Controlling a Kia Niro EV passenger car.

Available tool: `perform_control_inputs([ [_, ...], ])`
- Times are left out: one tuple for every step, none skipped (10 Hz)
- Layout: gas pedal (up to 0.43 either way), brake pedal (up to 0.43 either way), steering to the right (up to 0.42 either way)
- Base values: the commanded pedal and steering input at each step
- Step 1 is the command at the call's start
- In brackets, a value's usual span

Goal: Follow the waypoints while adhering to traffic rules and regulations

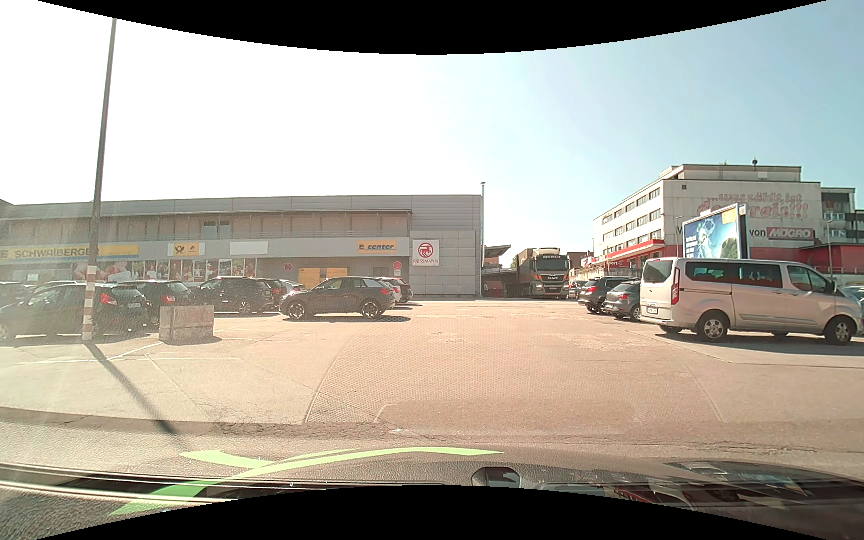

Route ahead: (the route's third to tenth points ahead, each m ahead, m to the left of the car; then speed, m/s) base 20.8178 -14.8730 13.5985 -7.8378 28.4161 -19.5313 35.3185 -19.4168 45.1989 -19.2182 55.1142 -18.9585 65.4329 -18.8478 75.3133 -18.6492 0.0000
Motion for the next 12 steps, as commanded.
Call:
perform_control_inputs([
  [0.000,0.402,-0.055],
  [0.000,0.402,-0.055],
  [0.000,0.402,-0.055],
  [0.000,0.402,-0.055],
  [0.000,0.402,-0.055],
  [0.000,0.402,-0.055],
  [0.000,0.402,-0.055],
  [0.000,0.402,-0.055],
  [0.000,0.402,-0.055],
  [0.000,0.402,-0.055],
  [0.000,0.402,-0.055],
  [0.000,0.402,-0.055],
])
